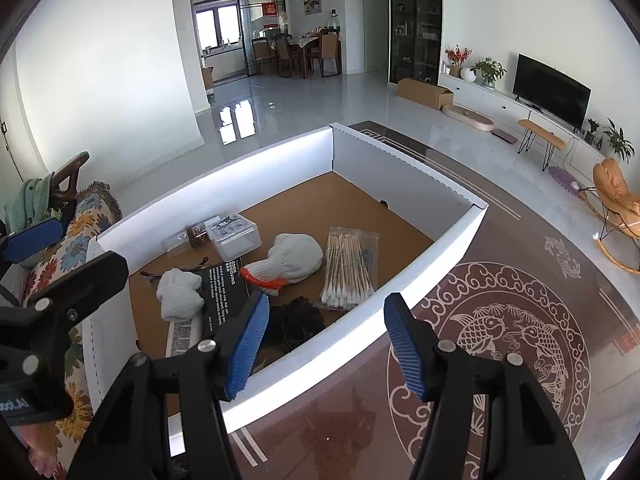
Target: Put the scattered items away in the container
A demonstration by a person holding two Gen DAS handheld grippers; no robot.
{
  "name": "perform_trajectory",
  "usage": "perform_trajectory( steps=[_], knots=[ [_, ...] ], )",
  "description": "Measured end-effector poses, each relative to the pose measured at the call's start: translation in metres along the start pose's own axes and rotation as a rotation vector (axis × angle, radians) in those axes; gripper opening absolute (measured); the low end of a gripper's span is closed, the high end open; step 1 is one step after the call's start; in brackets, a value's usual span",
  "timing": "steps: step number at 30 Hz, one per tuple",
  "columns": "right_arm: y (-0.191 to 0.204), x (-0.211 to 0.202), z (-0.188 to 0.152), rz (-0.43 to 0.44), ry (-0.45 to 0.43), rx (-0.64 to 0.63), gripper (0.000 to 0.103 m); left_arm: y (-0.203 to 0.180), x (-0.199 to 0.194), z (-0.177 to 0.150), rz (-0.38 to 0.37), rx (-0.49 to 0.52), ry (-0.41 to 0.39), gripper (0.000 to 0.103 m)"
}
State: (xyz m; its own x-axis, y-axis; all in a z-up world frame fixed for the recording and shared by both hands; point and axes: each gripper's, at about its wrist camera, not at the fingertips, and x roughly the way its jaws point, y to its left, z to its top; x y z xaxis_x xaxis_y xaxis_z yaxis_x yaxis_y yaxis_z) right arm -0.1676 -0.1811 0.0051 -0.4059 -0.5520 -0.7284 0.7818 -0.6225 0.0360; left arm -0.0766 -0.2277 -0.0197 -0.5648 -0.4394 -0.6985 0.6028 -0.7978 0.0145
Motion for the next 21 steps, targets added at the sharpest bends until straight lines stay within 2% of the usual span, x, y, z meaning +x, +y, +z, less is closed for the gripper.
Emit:
perform_trajectory(
  steps=[8,12,16,21],
  knots=[
    [0.002,-0.033,-0.004,-0.029,-0.002,0.044,0.061,0.002,-0.017,-0.008,0.025,0.005,-0.010,0.103],
    [0.000,-0.047,-0.003,-0.046,-0.007,0.070,0.061,0.003,-0.028,-0.009,0.063,0.017,-0.029,0.103],
    [0.007,-0.054,0.002,-0.033,-0.006,0.058,0.061,0.011,-0.037,-0.008,0.037,-0.010,-0.037,0.103],
    [0.020,-0.056,0.009,-0.027,-0.005,0.027,0.061,0.015,-0.046,-0.005,0.044,-0.012,-0.051,0.103]
  ],
)
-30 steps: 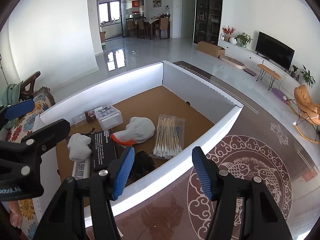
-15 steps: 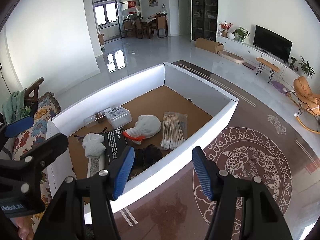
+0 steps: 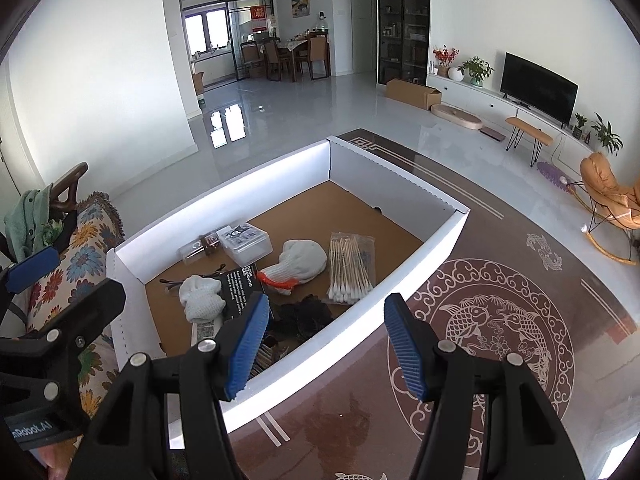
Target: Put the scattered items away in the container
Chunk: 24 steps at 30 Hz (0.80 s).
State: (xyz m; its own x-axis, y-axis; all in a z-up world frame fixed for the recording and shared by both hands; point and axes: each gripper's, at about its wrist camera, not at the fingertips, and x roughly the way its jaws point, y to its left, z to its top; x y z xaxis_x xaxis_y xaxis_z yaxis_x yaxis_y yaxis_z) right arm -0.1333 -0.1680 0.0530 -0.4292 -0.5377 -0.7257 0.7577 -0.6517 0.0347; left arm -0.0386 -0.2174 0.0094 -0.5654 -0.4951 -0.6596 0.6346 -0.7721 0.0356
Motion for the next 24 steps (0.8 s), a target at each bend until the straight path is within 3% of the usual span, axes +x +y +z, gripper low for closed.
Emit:
perform_trajectory(
  steps=[24],
  knots=[
    [0.007,-0.013,0.006,-0.006,-0.017,-0.037,0.061,-0.002,-0.024,0.006,0.011,-0.019,-0.039,0.103]
  ],
)
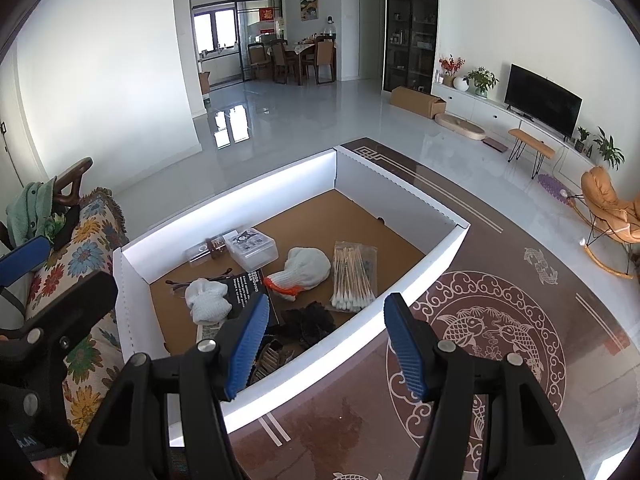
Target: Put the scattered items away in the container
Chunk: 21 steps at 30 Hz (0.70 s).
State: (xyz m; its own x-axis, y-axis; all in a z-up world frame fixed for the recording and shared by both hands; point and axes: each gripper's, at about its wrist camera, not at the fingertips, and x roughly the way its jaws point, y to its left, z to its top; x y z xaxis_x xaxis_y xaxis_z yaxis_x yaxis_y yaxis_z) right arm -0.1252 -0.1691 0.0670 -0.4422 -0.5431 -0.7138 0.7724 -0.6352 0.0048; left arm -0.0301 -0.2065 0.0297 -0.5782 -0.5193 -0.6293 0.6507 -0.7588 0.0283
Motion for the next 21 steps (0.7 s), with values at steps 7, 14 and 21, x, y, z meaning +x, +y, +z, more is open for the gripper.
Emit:
perform_trajectory(
  steps=[7,14,21],
  knots=[
    [-0.0043,-0.0001,-0.0003,0.007,0.000,0.019,0.061,-0.0005,0.0042,0.0009,0.026,0.004,0.000,0.103],
    [-0.0033,-0.0006,-0.0003,0.014,0.001,0.019,0.061,-0.0033,0.0082,0.0002,0.039,0.008,0.008,0.103],
    [-0.0025,-0.0034,0.0043,0.017,-0.006,0.012,0.061,-0.0011,0.0086,0.0025,0.042,-0.006,0.008,0.103]
  ],
)
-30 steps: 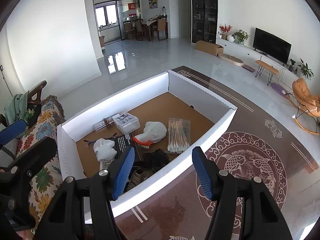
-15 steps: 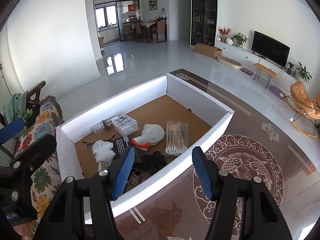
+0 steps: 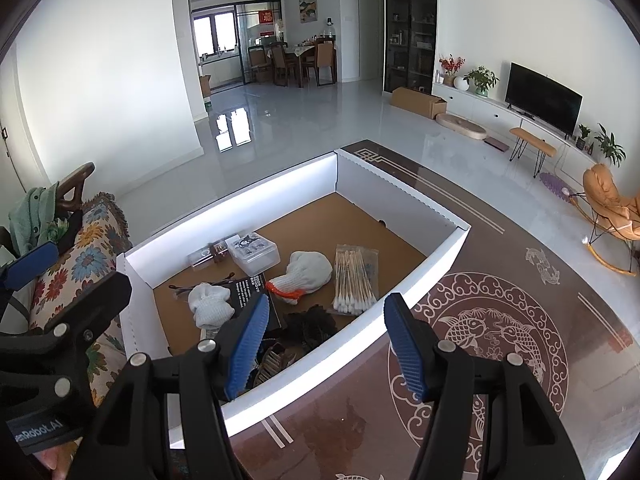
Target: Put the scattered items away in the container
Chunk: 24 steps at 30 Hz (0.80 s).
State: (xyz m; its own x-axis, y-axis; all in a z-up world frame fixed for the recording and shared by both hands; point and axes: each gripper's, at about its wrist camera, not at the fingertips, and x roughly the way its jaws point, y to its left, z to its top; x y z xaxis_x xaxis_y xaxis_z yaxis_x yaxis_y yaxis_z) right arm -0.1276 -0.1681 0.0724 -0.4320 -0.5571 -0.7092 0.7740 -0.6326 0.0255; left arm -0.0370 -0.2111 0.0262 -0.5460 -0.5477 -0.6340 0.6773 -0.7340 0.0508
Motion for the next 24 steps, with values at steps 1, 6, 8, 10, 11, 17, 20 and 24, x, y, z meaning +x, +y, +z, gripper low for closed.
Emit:
perform_trajectory(
  steps=[1,6,8,10,11,17,20,24],
  knots=[
    [0.0001,-0.0007,0.0008,0.001,-0.001,-0.001,0.061,0.0004,0.0006,0.0002,0.000,-0.003,0.002,0.103],
    [-0.0003,-0.0010,0.0036,0.010,-0.002,0.002,0.061,0.0015,0.0018,0.0002,0.002,-0.007,0.004,0.103],
    [0.0005,-0.0010,0.0038,0.012,-0.001,0.000,0.061,0.0022,0.0018,0.0005,0.002,-0.008,0.003,0.103],
    [0.0013,-0.0010,0.0047,0.011,-0.001,-0.003,0.061,0.0029,0.0022,0.0006,0.002,-0.009,0.003,0.103],
    [0.0014,-0.0009,0.0051,0.013,0.000,-0.003,0.061,0.0030,0.0026,0.0006,0.002,-0.009,0.004,0.103],
    [0.0019,-0.0021,0.0061,0.013,-0.005,-0.001,0.061,0.0044,0.0040,0.0004,0.001,-0.012,0.008,0.103],
    [0.0029,-0.0034,0.0059,0.013,-0.005,-0.001,0.061,0.0051,0.0037,0.0001,0.004,-0.013,0.007,0.103],
    [0.0054,-0.0060,0.0064,0.012,-0.008,-0.010,0.061,0.0062,0.0034,-0.0002,0.004,-0.017,0.007,0.103]
  ],
)
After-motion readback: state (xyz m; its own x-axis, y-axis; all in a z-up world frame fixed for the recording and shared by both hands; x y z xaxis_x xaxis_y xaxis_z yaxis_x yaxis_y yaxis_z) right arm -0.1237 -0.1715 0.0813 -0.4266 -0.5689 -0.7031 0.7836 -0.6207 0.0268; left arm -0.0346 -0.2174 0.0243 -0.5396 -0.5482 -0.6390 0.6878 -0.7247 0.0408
